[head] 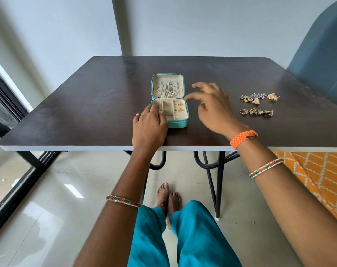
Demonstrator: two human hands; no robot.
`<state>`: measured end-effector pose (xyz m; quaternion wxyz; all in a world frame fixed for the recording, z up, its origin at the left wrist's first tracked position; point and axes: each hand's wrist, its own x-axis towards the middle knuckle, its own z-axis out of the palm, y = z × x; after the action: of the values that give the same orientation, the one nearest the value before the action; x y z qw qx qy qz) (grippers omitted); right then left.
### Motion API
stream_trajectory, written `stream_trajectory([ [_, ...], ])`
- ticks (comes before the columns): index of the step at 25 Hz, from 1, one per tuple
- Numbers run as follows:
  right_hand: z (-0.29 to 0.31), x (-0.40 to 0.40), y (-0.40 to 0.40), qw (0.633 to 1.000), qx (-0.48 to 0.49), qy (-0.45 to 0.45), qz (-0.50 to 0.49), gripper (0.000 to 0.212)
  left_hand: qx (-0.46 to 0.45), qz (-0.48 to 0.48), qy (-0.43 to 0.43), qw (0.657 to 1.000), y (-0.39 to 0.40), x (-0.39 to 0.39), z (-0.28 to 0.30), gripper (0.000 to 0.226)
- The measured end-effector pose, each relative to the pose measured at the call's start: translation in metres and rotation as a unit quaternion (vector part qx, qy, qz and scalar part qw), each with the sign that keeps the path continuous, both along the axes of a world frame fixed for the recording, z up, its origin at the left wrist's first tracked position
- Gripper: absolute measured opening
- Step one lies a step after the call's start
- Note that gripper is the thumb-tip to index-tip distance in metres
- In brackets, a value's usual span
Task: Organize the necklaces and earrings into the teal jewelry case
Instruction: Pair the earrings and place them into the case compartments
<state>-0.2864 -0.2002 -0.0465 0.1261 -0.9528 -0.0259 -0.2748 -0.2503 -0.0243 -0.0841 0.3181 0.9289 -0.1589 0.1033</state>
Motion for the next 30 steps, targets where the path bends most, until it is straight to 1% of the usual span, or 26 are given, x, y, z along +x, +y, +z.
stream_trajectory([
  [1, 0.001, -0.001, -0.009, 0.996, 0.083, -0.041, -0.002, 0.055, -0.002, 0.002, -0.003, 1.0, 0.0, 0.0, 0.0, 0.038],
  [2, 0.003, -0.002, -0.023, 0.983, 0.165, -0.082, -0.008, 0.055, -0.003, 0.006, -0.009, 1.0, 0.0, -0.001, -0.001, 0.04],
  [4, 0.01, -0.01, -0.059, 0.951, 0.279, -0.129, -0.043, 0.052, 0.012, 0.01, -0.037, 0.999, -0.001, -0.003, 0.0, 0.042],
  [5, 0.013, -0.017, -0.079, 0.939, 0.311, -0.134, -0.064, 0.048, 0.024, 0.006, -0.053, 0.998, -0.002, -0.004, 0.0, 0.042],
  [7, 0.015, -0.034, -0.111, 0.933, 0.327, -0.109, -0.104, 0.042, 0.032, -0.012, -0.067, 0.997, -0.001, -0.004, 0.0, 0.043],
  [9, 0.01, -0.05, -0.129, 0.937, 0.314, -0.078, -0.132, 0.038, 0.022, -0.024, -0.057, 0.998, 0.0, -0.003, 0.001, 0.043],
  [12, -0.004, -0.058, -0.129, 0.948, 0.285, -0.054, -0.133, 0.042, 0.015, -0.019, -0.055, 0.998, -0.001, -0.004, 0.001, 0.043],
  [13, -0.009, -0.057, -0.126, 0.955, 0.259, -0.046, -0.134, 0.043, 0.016, -0.017, -0.056, 0.998, -0.001, -0.004, 0.001, 0.043],
  [14, -0.012, -0.055, -0.123, 0.966, 0.216, -0.032, -0.14, 0.043, 0.016, -0.015, -0.054, 0.998, -0.001, -0.003, 0.002, 0.044],
  [16, -0.015, -0.053, -0.117, 0.981, 0.09, 0.007, -0.169, 0.037, 0.017, -0.015, -0.048, 0.999, -0.001, -0.003, 0.003, 0.046],
  [17, -0.013, -0.053, -0.116, 0.982, 0.035, 0.025, -0.183, 0.033, 0.019, -0.016, -0.046, 0.999, -0.002, -0.003, 0.003, 0.046],
  [19, -0.008, -0.051, -0.115, 0.979, -0.024, 0.053, -0.197, 0.028, 0.021, -0.017, -0.047, 0.999, -0.002, -0.003, 0.002, 0.046],
  [23, -0.004, -0.046, -0.115, 0.974, -0.072, 0.076, -0.201, 0.022, 0.022, -0.007, -0.043, 0.999, -0.002, -0.003, 0.002, 0.045],
  [27, -0.003, -0.044, -0.114, 0.975, -0.101, 0.068, -0.184, 0.018, 0.01, -0.005, -0.04, 0.999, -0.002, -0.004, 0.002, 0.043],
  [30, -0.004, -0.04, -0.114, 0.975, -0.093, 0.087, -0.18, 0.013, 0.004, -0.005, -0.04, 0.999, -0.002, -0.003, 0.002, 0.044],
])
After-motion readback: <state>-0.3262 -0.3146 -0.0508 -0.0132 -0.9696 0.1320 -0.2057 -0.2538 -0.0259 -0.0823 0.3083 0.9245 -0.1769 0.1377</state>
